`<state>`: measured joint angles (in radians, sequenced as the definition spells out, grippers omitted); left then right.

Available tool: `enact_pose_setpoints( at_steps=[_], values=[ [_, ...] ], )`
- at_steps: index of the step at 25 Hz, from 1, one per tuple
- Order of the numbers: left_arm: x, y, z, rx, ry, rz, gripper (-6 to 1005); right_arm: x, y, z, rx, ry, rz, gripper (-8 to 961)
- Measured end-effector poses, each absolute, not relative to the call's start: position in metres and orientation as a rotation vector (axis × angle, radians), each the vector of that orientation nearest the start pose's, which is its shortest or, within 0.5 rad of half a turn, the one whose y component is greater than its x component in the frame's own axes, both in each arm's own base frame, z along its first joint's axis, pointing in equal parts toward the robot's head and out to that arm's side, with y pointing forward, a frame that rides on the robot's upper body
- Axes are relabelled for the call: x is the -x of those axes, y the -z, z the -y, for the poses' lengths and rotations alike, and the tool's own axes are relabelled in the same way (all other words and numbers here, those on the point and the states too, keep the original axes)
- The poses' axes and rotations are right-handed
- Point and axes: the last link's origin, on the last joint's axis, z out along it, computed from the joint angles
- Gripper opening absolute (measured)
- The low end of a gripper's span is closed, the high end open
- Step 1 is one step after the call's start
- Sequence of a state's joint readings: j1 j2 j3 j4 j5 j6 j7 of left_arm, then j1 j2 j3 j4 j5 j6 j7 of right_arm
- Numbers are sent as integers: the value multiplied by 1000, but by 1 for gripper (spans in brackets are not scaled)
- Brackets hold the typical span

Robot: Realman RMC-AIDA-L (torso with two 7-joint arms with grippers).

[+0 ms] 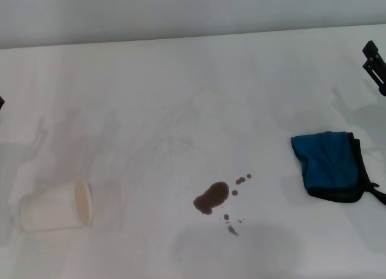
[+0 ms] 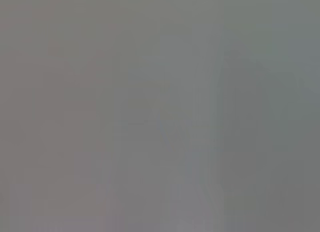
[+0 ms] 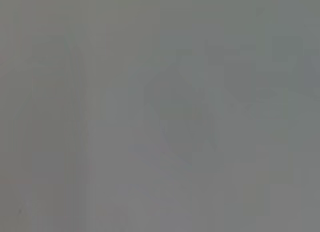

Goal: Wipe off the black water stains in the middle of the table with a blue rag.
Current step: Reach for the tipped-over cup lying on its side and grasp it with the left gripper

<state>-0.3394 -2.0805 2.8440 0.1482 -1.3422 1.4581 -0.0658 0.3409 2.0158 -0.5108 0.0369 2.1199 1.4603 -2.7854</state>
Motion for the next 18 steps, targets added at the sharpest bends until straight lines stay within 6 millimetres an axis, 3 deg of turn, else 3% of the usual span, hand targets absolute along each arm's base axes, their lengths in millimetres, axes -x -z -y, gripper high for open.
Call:
enact_pose_setpoints(
  at_steps=[18],
  values=[
    [333,10,-274,1580,756,378,876,-367,-29,-272,1557,-831,-548,841]
  ],
)
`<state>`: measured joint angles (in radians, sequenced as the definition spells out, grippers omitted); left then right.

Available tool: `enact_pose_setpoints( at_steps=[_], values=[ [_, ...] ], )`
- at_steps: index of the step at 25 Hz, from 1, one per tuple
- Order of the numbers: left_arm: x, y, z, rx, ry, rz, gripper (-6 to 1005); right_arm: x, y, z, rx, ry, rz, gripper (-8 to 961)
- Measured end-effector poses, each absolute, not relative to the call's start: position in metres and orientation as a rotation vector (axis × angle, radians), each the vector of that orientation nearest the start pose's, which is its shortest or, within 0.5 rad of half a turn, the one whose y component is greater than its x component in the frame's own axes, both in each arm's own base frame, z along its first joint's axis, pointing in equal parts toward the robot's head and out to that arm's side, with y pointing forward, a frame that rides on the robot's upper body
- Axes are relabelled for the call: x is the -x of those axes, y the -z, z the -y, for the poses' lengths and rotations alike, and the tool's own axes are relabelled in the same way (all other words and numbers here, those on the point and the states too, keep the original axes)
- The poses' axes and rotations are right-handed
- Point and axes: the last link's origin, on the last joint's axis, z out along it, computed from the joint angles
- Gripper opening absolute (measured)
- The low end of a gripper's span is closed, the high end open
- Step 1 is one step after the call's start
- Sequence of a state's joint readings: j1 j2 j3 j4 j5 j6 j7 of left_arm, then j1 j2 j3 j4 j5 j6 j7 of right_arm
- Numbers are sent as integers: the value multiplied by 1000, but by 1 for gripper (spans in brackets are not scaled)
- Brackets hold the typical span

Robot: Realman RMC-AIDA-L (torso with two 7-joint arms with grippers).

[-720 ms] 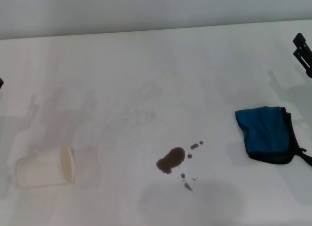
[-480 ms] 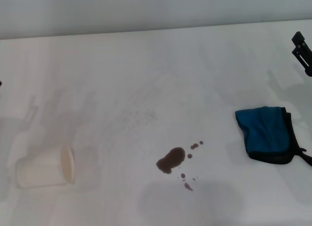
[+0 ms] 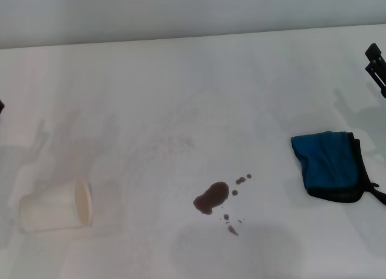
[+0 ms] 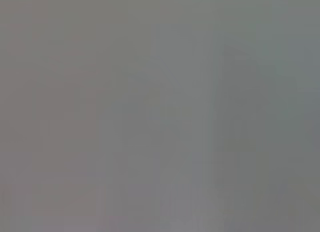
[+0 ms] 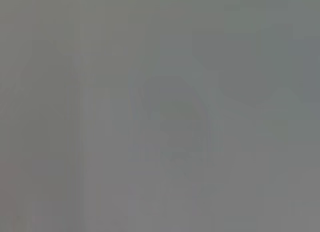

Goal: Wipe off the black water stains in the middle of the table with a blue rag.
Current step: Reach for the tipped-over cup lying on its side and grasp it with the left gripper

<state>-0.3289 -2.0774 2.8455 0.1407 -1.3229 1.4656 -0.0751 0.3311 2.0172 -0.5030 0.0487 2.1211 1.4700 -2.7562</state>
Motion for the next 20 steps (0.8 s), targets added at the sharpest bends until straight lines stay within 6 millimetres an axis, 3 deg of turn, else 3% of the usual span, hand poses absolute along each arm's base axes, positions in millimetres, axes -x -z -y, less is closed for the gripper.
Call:
enact_pose_setpoints(
  at_steps=[12,20],
  values=[
    [330,16,-274,1746,840,423,877,-370,-26,-271,1565,-813,-573,840],
    [333,0,-291,1935,922,556,877,-369,-24,-271,1563,-815,-578,840]
  ],
)
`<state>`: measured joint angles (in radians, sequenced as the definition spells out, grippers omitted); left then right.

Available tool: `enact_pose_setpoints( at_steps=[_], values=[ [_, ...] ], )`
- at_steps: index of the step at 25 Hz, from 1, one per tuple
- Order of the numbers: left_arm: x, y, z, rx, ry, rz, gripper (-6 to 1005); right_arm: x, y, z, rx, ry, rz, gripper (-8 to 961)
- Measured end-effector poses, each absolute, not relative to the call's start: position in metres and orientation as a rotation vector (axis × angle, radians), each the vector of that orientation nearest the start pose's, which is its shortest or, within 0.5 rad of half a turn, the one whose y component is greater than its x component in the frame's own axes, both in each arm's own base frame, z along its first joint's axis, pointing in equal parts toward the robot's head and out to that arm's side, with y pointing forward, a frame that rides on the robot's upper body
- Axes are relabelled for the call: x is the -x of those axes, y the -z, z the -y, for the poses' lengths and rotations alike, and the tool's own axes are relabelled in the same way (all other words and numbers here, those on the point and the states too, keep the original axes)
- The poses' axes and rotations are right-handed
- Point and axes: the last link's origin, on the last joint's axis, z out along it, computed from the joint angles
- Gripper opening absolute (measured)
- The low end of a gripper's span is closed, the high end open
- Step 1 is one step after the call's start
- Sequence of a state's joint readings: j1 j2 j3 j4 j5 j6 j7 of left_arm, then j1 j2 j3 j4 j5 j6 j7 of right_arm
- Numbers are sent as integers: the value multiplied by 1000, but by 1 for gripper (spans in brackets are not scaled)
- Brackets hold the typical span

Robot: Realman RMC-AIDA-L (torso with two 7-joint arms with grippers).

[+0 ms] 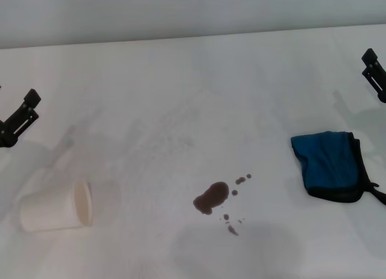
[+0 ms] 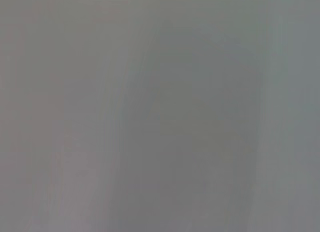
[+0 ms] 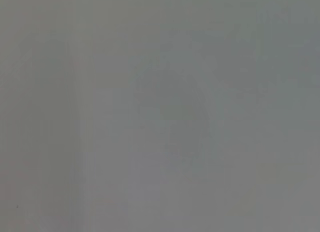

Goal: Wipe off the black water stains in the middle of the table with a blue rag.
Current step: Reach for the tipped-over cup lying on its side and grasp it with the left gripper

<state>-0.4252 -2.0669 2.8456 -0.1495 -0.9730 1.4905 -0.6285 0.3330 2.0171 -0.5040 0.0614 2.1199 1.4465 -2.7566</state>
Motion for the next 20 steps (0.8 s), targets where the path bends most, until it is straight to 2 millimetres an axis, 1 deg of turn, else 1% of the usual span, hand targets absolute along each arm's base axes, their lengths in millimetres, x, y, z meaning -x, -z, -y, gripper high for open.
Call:
enact_pose_setpoints(
  at_steps=[2,4,7,12,16,20],
  values=[
    [333,-6,-294,1980,929,574,877,-369,-25,-271,1563,-815,-579,840],
    [331,-17,-299,2038,940,594,877,-369,-25,-271,1562,-815,-579,840],
    [329,-41,-303,2113,929,615,876,-370,-25,-272,1559,-815,-580,840],
    [329,-86,-310,2180,854,682,876,-369,-25,-273,1555,-816,-579,840],
    [324,-110,-311,2263,795,675,876,-369,-26,-274,1553,-824,-586,840],
    [315,-126,-316,2392,660,694,876,-369,-27,-274,1550,-834,-592,840]
  ],
)
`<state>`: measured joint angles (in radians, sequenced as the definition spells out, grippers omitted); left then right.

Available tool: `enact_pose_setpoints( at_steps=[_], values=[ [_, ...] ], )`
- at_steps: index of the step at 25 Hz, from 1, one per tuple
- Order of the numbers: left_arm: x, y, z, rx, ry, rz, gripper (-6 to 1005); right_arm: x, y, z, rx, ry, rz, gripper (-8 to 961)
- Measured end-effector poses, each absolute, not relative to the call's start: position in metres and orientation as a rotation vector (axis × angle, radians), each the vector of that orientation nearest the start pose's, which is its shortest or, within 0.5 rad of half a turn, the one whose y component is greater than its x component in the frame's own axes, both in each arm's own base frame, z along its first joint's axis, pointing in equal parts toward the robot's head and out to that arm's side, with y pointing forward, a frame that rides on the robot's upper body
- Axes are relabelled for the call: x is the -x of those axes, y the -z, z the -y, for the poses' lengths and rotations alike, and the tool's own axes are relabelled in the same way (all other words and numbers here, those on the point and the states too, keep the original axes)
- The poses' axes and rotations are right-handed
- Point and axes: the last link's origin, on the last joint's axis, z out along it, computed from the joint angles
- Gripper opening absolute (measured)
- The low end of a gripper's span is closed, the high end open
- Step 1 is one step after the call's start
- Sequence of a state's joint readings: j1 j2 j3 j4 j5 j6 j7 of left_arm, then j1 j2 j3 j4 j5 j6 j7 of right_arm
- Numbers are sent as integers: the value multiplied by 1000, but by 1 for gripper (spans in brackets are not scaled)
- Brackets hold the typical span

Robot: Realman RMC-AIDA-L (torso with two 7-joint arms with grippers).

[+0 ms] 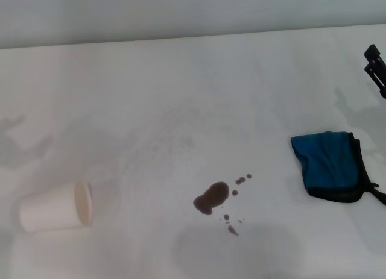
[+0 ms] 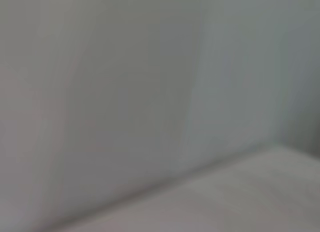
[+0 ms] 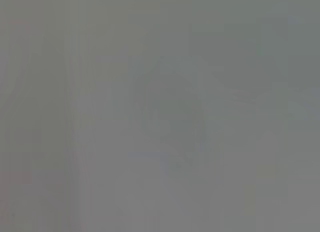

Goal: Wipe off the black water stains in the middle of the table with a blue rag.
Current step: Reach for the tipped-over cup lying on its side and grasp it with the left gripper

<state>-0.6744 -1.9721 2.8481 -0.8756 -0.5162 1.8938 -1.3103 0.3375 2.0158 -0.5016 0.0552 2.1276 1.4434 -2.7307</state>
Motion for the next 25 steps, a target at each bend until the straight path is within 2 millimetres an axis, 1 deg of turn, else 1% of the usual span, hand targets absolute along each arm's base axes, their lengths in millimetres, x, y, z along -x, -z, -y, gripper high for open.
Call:
enact_pose_setpoints(
  at_steps=[1,2,3,4,6,8,9,13,16,18,19,20,22,25],
  values=[
    [311,-127,-317,2447,601,707,876,-369,-28,-274,1550,-834,-591,840],
    [311,-127,-317,2447,601,707,876,-369,-28,-275,1550,-835,-589,840],
    [308,-127,-319,2495,549,717,877,-369,-28,-275,1550,-835,-589,840],
    [299,-126,-325,2595,410,743,877,-368,-28,-276,1551,-837,-587,840],
    [292,-125,-331,2659,286,763,877,-367,-28,-277,1552,-840,-584,840],
    [281,-125,-339,2718,155,735,877,-366,-28,-278,1554,-842,-581,840],
    [281,-125,-339,2718,155,735,877,-366,-28,-279,1554,-844,-580,840],
    [260,-132,-354,2754,40,605,877,-365,-29,-280,1556,-846,-577,840],
    [248,-134,-361,2791,-44,504,877,-365,-30,-281,1554,-847,-573,840],
    [239,-132,-365,2833,-112,472,877,-365,-30,-281,1548,-848,-574,840],
    [231,-126,-366,2878,-182,466,877,-365,-31,-282,1546,-848,-574,840],
    [230,-124,-365,2890,-203,472,877,-365,-31,-282,1544,-848,-574,840],
    [222,-113,-365,2945,-294,478,876,-365,-31,-282,1544,-849,-573,840],
    [216,-98,-361,2998,-389,483,876,-364,-31,-283,1544,-852,-571,839]
  ],
)
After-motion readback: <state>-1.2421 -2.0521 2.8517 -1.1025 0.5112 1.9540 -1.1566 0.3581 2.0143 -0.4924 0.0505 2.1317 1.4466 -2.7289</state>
